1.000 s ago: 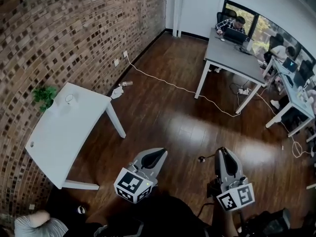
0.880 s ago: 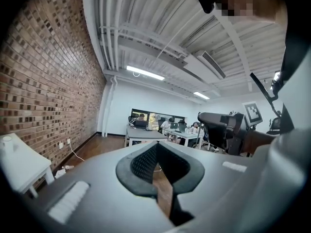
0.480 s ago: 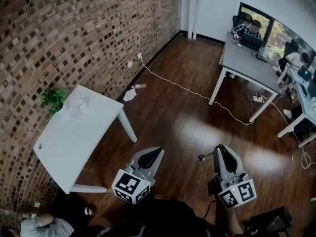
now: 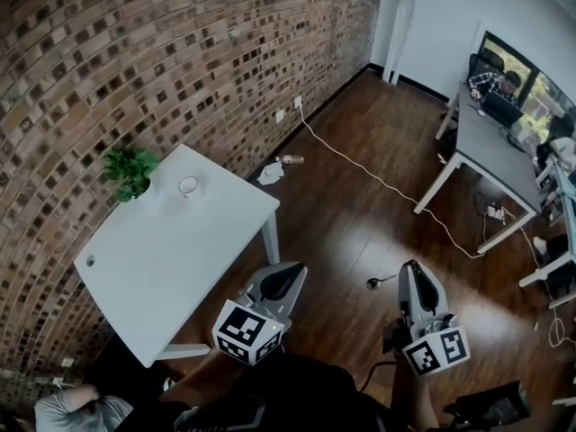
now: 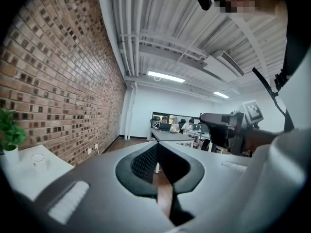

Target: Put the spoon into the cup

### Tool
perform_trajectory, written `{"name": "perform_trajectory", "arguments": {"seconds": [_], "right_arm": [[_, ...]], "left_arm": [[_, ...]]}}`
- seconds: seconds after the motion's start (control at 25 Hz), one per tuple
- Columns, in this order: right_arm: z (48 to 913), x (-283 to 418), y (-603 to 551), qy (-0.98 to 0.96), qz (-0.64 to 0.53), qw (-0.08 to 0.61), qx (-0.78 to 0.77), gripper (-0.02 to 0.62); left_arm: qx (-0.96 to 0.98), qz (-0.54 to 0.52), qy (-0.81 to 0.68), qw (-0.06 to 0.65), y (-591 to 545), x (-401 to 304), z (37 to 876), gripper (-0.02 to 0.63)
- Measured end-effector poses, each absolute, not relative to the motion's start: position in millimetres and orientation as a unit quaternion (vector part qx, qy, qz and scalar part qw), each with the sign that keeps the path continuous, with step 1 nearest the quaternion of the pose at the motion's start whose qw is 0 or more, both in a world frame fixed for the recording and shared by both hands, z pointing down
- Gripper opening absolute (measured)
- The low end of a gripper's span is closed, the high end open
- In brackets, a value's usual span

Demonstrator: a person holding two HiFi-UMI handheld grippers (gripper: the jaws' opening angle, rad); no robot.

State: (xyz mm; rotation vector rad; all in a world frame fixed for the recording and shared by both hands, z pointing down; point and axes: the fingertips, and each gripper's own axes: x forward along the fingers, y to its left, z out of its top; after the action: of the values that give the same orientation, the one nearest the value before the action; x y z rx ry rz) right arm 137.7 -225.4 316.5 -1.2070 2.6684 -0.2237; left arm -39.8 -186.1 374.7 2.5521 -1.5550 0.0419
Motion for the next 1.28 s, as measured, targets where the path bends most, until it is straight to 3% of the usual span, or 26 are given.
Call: {"name": "perform_trajectory", "arguments": {"seconds": [1.04, 1.28], "right_arm": [[333.0, -196.9, -360.2, 0.969, -0.106, 0.062, -0.213, 0.049], [351.5, -283.4, -365.1, 0.97, -0.128, 0.055, -0.201, 0.049]], "left_arm": [[0.727, 0.019, -0.682, 0.084, -247.2, -335.2, 394.7, 0.0], [0.71, 0.01, -0.697, 0.1, -236.6, -413.5, 412.9, 0.026]]}}
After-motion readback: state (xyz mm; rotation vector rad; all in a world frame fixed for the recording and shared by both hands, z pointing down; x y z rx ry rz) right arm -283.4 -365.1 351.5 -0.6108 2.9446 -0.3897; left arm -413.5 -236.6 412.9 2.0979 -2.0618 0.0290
